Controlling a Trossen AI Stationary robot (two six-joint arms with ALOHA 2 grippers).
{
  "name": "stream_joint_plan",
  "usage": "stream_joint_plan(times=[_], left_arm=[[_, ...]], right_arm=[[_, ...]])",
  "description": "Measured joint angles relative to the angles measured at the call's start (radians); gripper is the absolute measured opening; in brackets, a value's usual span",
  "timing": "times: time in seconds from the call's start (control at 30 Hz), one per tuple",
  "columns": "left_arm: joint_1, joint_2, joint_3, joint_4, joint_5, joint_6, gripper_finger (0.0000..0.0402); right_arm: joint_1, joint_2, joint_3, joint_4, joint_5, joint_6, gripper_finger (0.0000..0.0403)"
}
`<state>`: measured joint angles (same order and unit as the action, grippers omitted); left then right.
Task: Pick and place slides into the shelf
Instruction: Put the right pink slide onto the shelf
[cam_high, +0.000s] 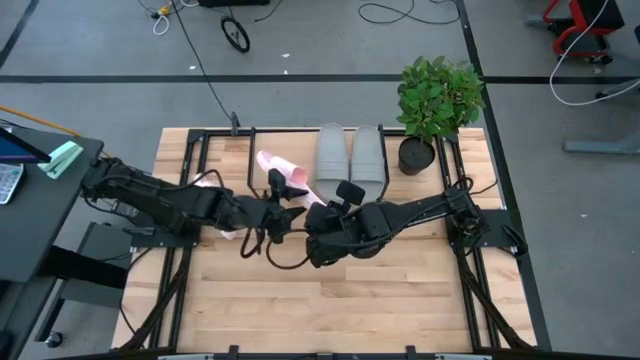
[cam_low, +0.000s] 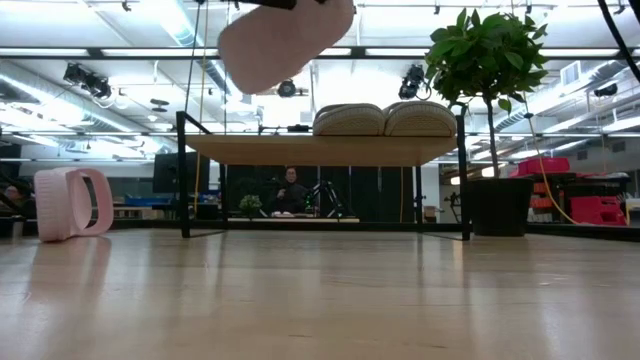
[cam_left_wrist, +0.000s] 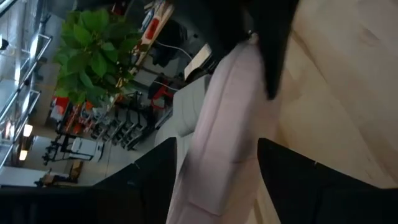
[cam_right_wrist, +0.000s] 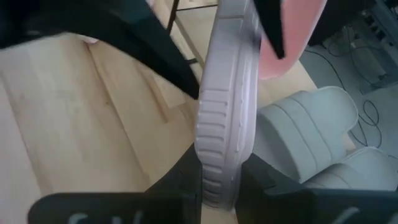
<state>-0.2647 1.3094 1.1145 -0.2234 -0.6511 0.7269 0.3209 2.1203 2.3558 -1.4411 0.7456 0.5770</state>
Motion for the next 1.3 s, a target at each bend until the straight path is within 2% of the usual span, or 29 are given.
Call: stream_joint_plan(times=[0.27, 0.4, 0.6, 0.93, 1.13, 1.2, 1.3], left_arm=[[0.02, 0.001, 0.0, 0.031, 0.007, 0.028, 0.0241], [0.02, 0.001, 0.0, 0.035, 0.05, 0.035, 0.0235], [0.031, 0.001, 0.0, 0.037, 0.06, 0.028, 0.022], [0.032, 0.021, -0.001, 0.05, 0.115, 0.019, 0.0176], [0.031, 0.032, -0.001, 0.052, 0.113, 0.026, 0.0126], [0.031, 0.033, -0.001, 0.048, 0.114, 0.031, 0.0103], [0.024, 0.037, -0.002, 0.057, 0.121, 0.061, 0.0086]], right_arm=[[0.004, 0.0, 0.0, 0.008, 0.007, -0.02, 0.0057], [0.004, 0.0, 0.0, 0.027, 0.002, -0.032, 0.0057], [0.002, 0.0, 0.0, 0.046, 0.003, -0.055, 0.0057], [0.002, 0.0, -0.001, 0.044, -0.007, -0.057, 0.0057], [0.002, 0.0, -0.002, 0.038, -0.016, -0.072, 0.0057], [0.003, 0.0, -0.002, 0.033, -0.021, -0.093, 0.0078], [0.01, -0.007, 0.001, 0.03, -0.01, -0.106, 0.0145]])
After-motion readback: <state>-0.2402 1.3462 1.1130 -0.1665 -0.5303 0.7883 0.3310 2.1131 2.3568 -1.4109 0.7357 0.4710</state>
